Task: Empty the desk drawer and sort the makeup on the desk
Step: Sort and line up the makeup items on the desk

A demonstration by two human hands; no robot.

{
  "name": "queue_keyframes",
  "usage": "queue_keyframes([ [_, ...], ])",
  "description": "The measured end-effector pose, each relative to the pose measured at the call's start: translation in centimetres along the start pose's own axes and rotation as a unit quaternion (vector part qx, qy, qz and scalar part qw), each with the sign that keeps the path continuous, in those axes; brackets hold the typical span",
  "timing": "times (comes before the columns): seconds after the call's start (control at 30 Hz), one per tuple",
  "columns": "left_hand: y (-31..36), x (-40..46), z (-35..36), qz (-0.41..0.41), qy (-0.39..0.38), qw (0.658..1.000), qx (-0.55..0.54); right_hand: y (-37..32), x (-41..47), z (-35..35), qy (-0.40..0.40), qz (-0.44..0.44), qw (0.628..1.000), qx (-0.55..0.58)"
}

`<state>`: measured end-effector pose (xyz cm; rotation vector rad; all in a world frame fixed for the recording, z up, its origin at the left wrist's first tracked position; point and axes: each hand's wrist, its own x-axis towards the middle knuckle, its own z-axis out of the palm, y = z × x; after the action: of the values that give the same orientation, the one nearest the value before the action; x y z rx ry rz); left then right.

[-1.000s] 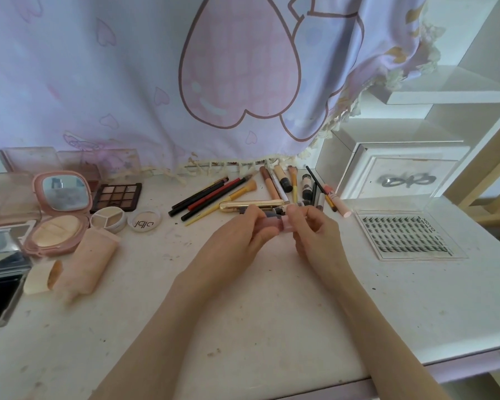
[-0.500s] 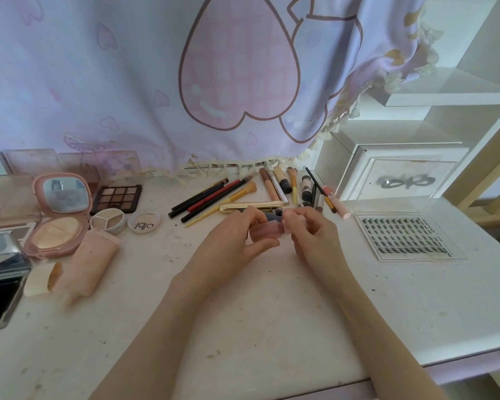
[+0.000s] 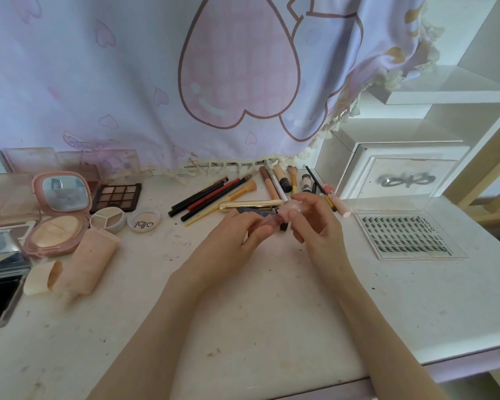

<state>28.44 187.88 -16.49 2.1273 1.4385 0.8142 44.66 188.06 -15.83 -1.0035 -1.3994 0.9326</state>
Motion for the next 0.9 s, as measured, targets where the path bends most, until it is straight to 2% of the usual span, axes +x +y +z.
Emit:
queue_keyframes([
  [0.1,0.5,-0.3,-0.2,-0.031,-0.023,0.999,-0.027,0.0,0.1,-0.2,-0.004,-0.004,1.0,-0.003],
  [0.3,0.8,-0.5,-0.5,-0.018,-0.045,0.998,-0.035,-0.2,0.1,-0.1,-0.014,0.015,0.998,0.054],
  [0.53,1.3,-0.4,-1.0,0.003,-0.026,0.998,-0.06,-0.2,0.1,-0.2,-0.038,0.019,0.996,0.077],
  [0.77,1.5,-0.6,-0.9,-0.038,-0.017,0.996,-0.082,-0.2,0.1,0.0,-0.003,0.018,0.998,0.066],
  [0.9,1.4,-0.6,-1.0,-0.045,-0.017,0.995,-0.092,-0.1,0.0,-0.1,-0.022,0.003,0.998,0.056],
])
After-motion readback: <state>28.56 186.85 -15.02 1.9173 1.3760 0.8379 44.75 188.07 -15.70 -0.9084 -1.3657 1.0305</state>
